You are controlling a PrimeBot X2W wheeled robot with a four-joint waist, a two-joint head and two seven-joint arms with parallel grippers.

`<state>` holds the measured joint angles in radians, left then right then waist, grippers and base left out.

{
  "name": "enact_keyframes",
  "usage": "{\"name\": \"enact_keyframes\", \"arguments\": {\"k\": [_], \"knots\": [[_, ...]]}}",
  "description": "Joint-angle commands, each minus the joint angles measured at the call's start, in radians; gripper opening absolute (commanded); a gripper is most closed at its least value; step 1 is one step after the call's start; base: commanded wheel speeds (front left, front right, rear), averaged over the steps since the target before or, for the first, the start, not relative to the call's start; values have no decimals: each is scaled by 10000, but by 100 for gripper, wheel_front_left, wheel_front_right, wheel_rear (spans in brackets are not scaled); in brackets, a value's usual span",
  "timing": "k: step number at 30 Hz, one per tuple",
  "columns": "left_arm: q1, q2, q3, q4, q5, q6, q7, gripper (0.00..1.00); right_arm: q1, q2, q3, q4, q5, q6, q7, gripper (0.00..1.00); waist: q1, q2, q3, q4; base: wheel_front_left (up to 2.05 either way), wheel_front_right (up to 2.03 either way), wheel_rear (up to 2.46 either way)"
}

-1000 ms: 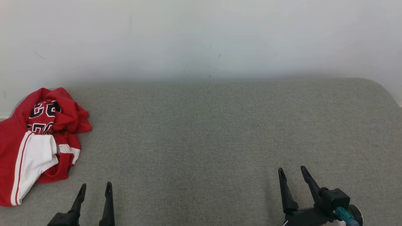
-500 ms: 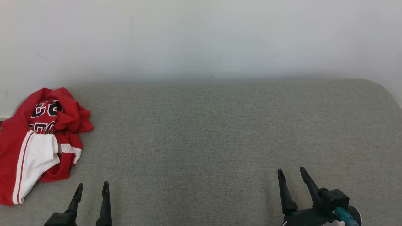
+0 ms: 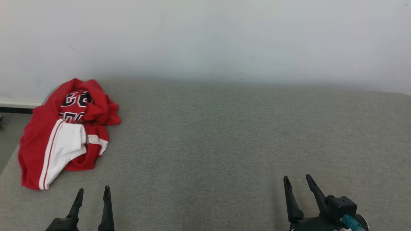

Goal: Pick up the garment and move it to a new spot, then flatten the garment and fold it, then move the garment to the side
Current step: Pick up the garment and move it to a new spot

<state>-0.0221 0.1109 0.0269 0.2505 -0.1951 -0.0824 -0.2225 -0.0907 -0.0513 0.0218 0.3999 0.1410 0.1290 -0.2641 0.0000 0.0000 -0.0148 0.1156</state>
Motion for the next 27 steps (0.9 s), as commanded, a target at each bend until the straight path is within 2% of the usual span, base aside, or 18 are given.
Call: {"name": "enact_keyframes", "arguments": {"k": [1,14,27], "knots": [[69,-20,-25,-50,-60,66,5,100,94,17,61,28,121,33,-7,100,0,0,-8,480,0,0,0],[94,73,-69,-99,-192,184,14,100,92,17,152,122,210,33,-7,100,0,0,36,2092,0,0,0],[218,109,-6,-108,-229,489,-70,100,127,15,225,109,201,33,-7,100,0,0,39,3094,0,0,0]]}}
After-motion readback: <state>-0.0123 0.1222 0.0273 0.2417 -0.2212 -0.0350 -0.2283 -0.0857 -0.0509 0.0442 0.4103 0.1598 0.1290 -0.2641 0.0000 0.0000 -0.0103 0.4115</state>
